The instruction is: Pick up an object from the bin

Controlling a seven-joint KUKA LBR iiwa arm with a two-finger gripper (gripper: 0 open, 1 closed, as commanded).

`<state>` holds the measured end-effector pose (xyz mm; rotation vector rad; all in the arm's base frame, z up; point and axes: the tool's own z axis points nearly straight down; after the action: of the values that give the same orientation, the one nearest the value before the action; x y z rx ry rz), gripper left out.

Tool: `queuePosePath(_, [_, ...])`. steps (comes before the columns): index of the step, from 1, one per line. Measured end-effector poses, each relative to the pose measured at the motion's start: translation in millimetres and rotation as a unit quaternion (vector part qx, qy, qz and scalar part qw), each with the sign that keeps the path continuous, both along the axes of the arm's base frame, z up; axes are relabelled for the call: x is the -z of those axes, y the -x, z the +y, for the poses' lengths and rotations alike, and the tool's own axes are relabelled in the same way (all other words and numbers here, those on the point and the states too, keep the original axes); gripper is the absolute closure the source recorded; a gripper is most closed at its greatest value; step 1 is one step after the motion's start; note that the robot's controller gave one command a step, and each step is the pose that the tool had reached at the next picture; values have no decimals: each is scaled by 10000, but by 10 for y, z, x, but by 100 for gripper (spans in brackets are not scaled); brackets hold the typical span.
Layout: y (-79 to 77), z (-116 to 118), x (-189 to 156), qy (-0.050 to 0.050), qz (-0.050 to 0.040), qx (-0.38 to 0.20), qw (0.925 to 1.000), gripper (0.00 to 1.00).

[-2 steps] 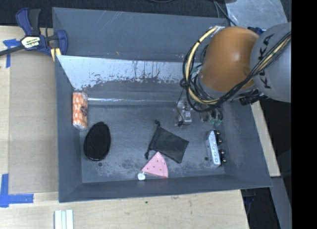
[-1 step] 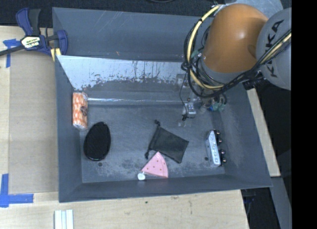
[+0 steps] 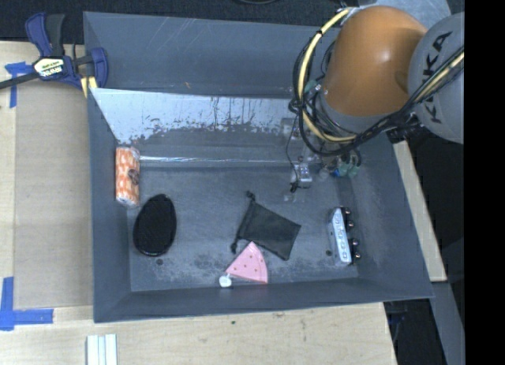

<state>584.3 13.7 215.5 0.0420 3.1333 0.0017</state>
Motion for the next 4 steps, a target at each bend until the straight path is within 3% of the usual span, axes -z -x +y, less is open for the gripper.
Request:
queuePosePath(1, [-4,0,13,0,-9,3,10000,0])
queuePosePath(2, [170,185,462,-4,0,7,10000,0])
queuePosePath(3, [137,170,596,3,-17,-137,9999,0])
queuePosePath(4, [493,57,1071,2,11,-842,9964,0])
